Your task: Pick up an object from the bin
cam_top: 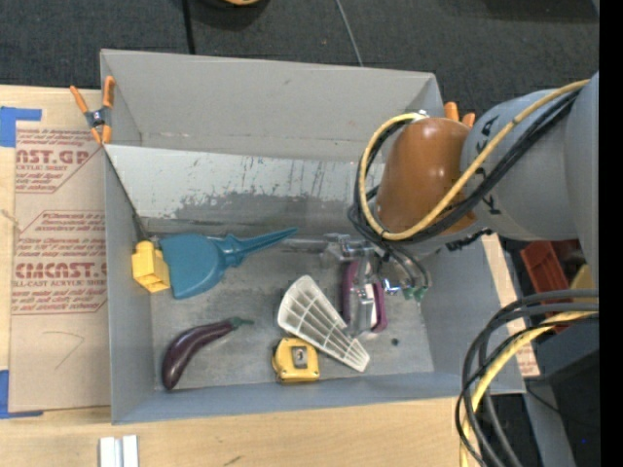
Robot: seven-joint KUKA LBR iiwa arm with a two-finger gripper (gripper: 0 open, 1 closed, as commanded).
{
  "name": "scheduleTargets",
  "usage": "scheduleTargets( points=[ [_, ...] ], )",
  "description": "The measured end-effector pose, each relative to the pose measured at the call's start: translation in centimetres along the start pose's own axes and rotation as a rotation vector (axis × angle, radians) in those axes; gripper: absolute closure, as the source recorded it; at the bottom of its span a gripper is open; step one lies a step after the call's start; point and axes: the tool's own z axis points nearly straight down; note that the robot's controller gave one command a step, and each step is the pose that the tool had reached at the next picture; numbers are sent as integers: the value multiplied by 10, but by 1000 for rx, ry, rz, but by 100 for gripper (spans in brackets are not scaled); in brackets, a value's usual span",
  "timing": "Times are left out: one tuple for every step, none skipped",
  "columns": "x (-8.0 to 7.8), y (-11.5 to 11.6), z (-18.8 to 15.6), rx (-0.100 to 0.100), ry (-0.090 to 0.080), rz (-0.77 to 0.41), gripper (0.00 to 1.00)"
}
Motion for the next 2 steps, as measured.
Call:
scheduleTargets(
  points=[
    [-9, 24, 31, -1, -8, -99, 0],
    [6, 26, 45, 2, 10, -47, 100]
  ],
)
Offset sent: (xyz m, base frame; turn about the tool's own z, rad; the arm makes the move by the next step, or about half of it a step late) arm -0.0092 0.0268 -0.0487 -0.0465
